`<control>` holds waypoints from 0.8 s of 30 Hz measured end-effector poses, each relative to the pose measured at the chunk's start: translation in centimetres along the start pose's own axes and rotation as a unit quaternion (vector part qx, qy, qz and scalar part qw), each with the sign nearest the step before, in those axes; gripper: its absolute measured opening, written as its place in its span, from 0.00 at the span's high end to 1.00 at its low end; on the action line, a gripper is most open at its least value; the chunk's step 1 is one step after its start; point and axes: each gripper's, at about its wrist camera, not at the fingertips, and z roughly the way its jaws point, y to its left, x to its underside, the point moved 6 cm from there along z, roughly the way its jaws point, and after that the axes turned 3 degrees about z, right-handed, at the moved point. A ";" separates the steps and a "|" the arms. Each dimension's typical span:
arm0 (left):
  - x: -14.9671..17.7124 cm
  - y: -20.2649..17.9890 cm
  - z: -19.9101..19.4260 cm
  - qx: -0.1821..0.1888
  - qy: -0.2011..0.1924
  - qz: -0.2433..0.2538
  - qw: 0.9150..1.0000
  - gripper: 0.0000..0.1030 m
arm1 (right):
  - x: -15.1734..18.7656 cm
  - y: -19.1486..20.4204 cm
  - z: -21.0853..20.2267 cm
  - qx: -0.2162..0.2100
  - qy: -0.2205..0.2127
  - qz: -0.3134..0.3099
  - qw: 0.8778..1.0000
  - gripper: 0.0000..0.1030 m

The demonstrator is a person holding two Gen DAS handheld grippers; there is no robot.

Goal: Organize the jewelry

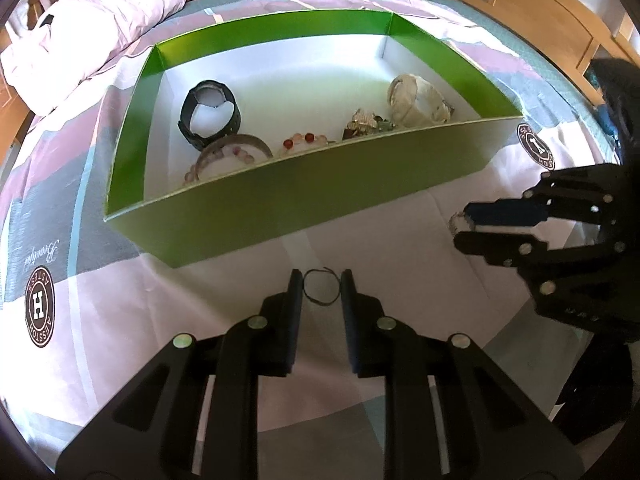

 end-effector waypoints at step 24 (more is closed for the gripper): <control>0.5 -0.9 1.1 -0.027 0.018 0.021 0.999 0.81 | 0.2 -0.8 0.6 0.028 0.010 0.011 0.999 0.79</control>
